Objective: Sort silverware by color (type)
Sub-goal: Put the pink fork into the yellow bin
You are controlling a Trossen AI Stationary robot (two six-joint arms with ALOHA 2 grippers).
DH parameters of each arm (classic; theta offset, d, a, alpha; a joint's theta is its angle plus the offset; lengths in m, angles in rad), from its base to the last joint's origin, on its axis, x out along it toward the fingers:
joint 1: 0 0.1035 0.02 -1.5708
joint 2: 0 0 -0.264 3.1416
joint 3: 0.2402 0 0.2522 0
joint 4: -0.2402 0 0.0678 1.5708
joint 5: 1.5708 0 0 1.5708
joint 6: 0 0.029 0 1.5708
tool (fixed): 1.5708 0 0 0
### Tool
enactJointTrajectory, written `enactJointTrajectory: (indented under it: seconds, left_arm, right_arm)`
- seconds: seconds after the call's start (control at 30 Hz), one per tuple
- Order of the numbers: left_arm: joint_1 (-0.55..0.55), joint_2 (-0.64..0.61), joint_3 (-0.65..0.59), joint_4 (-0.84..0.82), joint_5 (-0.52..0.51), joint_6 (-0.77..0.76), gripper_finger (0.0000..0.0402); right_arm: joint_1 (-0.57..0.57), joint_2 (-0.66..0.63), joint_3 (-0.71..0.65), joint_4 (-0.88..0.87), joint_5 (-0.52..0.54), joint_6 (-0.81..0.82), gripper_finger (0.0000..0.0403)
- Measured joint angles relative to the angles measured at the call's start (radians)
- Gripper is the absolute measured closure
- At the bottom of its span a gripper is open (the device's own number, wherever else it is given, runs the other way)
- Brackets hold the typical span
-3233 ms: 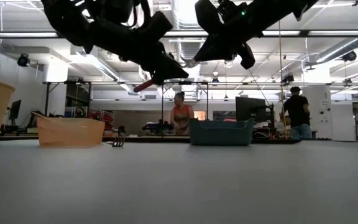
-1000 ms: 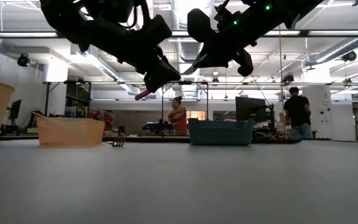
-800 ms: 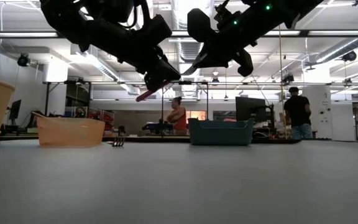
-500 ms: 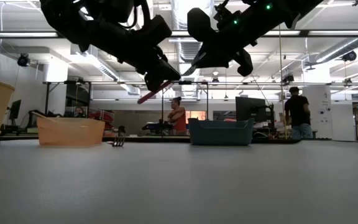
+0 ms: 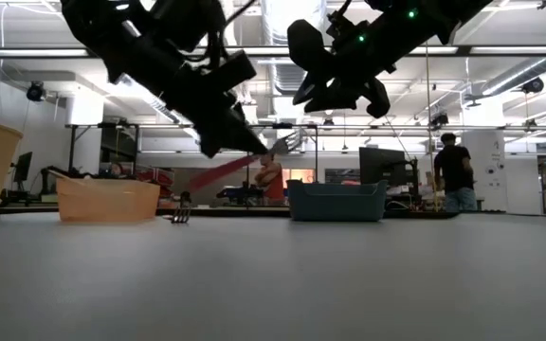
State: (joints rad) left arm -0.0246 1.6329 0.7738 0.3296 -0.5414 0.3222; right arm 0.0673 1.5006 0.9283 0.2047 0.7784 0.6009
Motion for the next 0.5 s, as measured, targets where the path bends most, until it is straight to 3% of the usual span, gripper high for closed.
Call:
enactJointTrajectory:
  seconds: [0.3, 0.5]
  left_arm:
    - [-0.001, 0.0, 0.0, -0.161, 0.173, -0.08, 0.0401]
    - [-0.003, 0.002, -0.004, -0.17, 0.163, -0.103, 0.0401]
  right_arm:
    - [0.0, 0.0, 0.0, -0.029, 0.0, -0.019, 0.0291]
    - [0.0, 0.0, 0.0, -0.037, 0.0, -0.021, 0.0289]
